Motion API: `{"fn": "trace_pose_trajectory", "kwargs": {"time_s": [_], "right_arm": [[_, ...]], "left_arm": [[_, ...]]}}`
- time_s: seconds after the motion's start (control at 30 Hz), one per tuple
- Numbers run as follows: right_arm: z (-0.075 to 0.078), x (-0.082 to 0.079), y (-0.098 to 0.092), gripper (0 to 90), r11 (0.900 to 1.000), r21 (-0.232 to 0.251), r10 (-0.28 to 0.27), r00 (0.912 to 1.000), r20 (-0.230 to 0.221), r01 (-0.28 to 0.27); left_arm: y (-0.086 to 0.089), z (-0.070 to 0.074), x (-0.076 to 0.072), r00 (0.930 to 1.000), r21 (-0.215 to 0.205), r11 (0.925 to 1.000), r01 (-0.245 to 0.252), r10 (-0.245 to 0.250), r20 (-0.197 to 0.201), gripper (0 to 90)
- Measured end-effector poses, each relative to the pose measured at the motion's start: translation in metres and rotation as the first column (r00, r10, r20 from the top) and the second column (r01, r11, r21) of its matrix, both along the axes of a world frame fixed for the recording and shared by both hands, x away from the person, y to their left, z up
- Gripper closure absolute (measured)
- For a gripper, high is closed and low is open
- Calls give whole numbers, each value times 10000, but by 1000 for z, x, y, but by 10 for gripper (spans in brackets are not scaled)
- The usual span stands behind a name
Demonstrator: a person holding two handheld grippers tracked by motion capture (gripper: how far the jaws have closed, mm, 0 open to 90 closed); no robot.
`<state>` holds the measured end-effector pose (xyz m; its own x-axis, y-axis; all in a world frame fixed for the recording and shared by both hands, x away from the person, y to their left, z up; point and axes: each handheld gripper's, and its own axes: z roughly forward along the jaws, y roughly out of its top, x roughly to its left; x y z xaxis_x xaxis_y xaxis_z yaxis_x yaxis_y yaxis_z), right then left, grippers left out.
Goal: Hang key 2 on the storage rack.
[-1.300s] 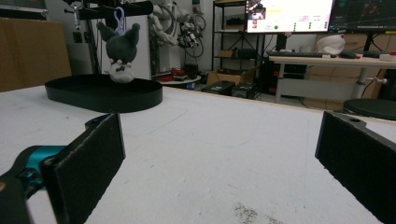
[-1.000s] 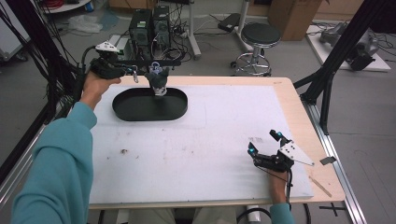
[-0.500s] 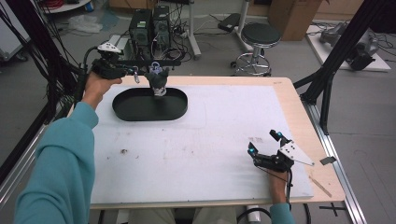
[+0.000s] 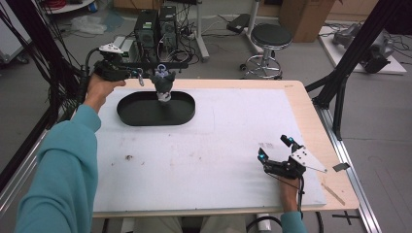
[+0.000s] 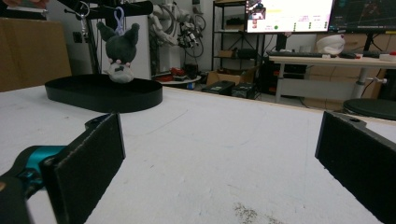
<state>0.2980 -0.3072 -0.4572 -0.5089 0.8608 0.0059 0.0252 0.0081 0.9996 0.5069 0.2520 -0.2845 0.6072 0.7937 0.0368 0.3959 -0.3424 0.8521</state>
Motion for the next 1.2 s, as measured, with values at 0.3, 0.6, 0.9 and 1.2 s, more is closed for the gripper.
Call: {"fn": "trace_pose_trajectory", "kwargs": {"time_s": [0.3, 0.6, 0.9, 1.2], "right_arm": [[0, -1, 0, 6, 10000, 35, 6, 10000, -77, -6], [0, 0, 0, 7, 10000, 5, 0, 10000, -2, 0], [0, 0, 0, 7, 10000, 36, 18, 10000, -73, -18], [0, 0, 0, 7, 10000, 29, 9, 10000, -62, -8]], "left_arm": [[-1, 1, 5, 10000, 174, 9998, 22, -23, 57, 884], [-3, 2, 9, 9995, 515, 9987, -24, 8, 317, 880], [-1, 2, 11, 9978, 724, 9961, -497, 463, 481, 820], [-1, 9, 4, 9902, 777, 9928, -916, 826, 1123, 660]]}}
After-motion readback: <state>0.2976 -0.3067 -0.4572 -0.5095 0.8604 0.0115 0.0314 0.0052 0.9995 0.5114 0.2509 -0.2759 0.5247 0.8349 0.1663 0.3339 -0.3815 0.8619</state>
